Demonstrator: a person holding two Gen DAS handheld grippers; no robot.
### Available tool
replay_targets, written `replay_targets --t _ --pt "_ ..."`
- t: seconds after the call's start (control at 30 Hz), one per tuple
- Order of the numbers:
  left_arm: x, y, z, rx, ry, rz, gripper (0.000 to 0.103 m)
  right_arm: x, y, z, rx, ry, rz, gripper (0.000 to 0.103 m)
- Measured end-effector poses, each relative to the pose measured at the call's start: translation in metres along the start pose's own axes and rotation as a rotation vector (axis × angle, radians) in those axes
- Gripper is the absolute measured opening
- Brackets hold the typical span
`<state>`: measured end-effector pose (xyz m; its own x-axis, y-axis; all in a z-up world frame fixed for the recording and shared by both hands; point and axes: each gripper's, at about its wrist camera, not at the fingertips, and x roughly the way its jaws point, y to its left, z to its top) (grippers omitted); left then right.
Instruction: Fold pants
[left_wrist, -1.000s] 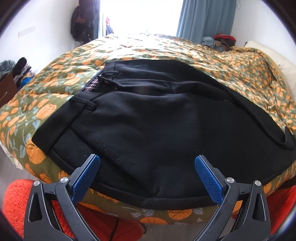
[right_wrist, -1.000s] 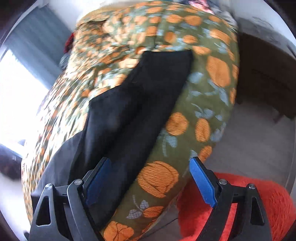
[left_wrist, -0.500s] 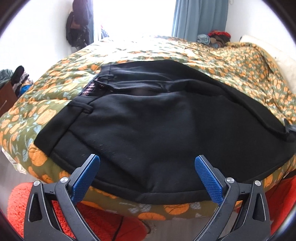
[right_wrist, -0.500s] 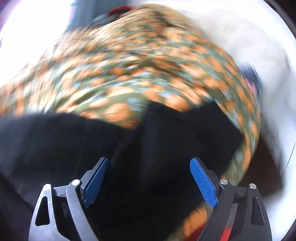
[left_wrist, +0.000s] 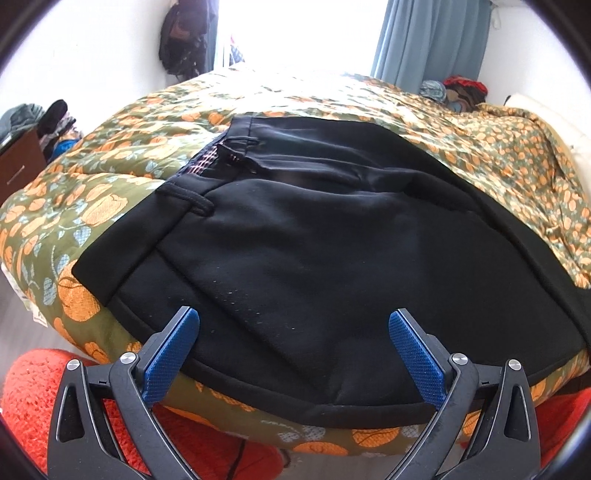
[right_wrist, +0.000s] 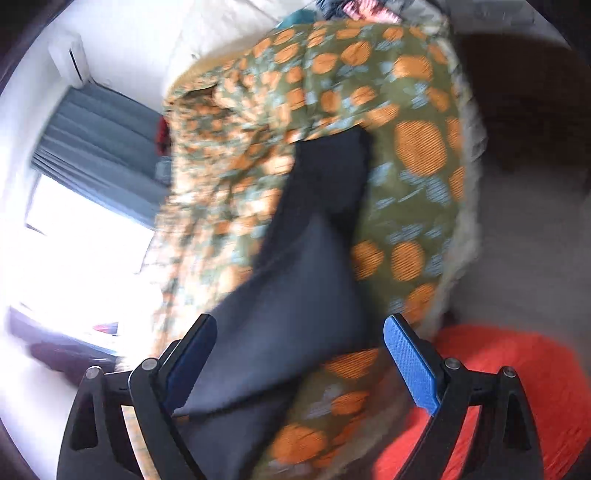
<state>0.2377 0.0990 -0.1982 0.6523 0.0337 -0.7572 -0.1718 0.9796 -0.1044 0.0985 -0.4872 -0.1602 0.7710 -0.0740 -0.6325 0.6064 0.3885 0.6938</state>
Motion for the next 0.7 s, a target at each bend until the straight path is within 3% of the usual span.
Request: replay_targets --t 0.17,0.33,0.4,0.5,0.6,0.7 --pt "-0.004 -0.010 -0.001 0.049 -0.015 -0.012 0.103 0.031 0.023 -0.026 0.062 0.238 0.190 0.092" --pt "-0.004 -0.012 -0.002 0.065 -0.006 -0.006 0.103 0.095 0.050 -0.076 0.026 0.428 0.246 0.091" --pt "-0.008 -0.010 -0.001 0.058 -0.014 -0.013 0.103 0.119 0.046 -0.079 0.037 0.414 0.211 0.087" --pt "-0.015 -0.005 0.000 0.045 -0.029 -0.018 0.103 0.122 0.040 -0.064 -0.003 0.242 0.118 0.069" --pt "-0.014 0.000 0.000 0.029 -0.024 -0.015 0.103 0.119 0.044 -0.050 -0.039 0.148 0.058 0.061" --pt "-0.006 -0.001 0.000 0.028 0.009 0.012 0.103 0.122 0.054 -0.042 -0.116 0.118 0.015 0.032"
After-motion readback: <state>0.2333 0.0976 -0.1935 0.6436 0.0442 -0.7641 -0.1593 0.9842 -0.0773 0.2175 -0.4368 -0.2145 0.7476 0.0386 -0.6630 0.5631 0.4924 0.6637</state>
